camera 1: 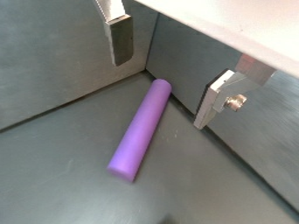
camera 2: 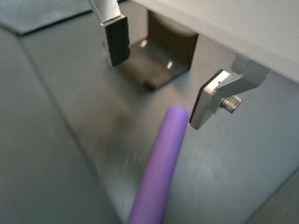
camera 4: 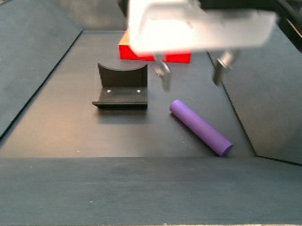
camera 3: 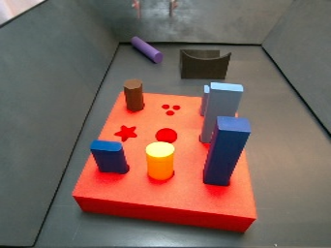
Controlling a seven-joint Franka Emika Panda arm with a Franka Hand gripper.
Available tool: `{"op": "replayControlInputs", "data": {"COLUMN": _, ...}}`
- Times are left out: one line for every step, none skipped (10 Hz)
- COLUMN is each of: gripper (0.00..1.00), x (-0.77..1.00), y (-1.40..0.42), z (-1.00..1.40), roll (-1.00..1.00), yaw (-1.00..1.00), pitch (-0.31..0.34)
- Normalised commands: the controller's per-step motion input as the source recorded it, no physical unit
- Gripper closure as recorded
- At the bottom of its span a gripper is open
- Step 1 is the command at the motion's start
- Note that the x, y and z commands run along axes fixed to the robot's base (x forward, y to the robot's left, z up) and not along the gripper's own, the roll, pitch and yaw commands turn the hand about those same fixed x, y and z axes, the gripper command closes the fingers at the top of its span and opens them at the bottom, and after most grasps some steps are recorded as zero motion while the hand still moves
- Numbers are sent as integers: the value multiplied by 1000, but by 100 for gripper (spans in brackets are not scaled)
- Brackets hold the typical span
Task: Pick up the round object. Move up. Place the round object on the fixture. Regrasp the round object. Move to above the board. Insert the round object.
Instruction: Pick up the round object.
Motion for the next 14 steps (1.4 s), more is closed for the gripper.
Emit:
{"op": "replayControlInputs", "data": {"gripper": 0, "x": -457, "y": 126, "z": -829, "roll": -33, "yaw": 506, "pitch": -126}}
{"op": "replayControlInputs", "data": {"gripper": 0, "x": -220, "y": 0, "z": -783, "roll": -64, "yaw": 477, "pitch": -133}}
{"op": "replayControlInputs", "data": {"gripper": 0, "x": 0, "y": -54, "z": -863, "roll": -117, "yaw": 380, "pitch": -20}}
{"op": "replayControlInputs", "data": {"gripper": 0, "x": 154, "y": -66, "z": -869, "roll": -127, "yaw": 331, "pitch": -1}}
{"op": "replayControlInputs", "data": {"gripper": 0, "x": 60, "y": -80, "z": -869, "roll": -123, "yaw": 246, "pitch": -1}}
{"op": "replayControlInputs", "data": {"gripper": 0, "x": 0, "y": -17, "z": -797, "roll": -164, "yaw": 137, "pitch": -17}}
{"op": "replayControlInputs", "data": {"gripper": 0, "x": 0, "y": 0, "z": -706, "roll": -216, "yaw": 54, "pitch": 0}}
{"op": "replayControlInputs", "data": {"gripper": 0, "x": 0, "y": 0, "z": -629, "roll": -269, "yaw": 20, "pitch": 0}}
{"op": "replayControlInputs", "data": {"gripper": 0, "x": 0, "y": 54, "z": -603, "roll": -279, "yaw": 6, "pitch": -39}}
{"op": "replayControlInputs", "data": {"gripper": 0, "x": -100, "y": 151, "z": -506, "roll": -319, "yaw": 0, "pitch": -130}}
{"op": "replayControlInputs", "data": {"gripper": 0, "x": -97, "y": 180, "z": -494, "roll": -323, "yaw": 9, "pitch": -140}}
{"op": "replayControlInputs", "data": {"gripper": 0, "x": -31, "y": 209, "z": -477, "roll": -314, "yaw": 17, "pitch": -169}}
{"op": "replayControlInputs", "data": {"gripper": 0, "x": -86, "y": 129, "z": -366, "roll": -236, "yaw": 0, "pitch": -339}}
{"op": "replayControlInputs", "data": {"gripper": 0, "x": 89, "y": 31, "z": -351, "roll": -156, "yaw": 0, "pitch": -400}}
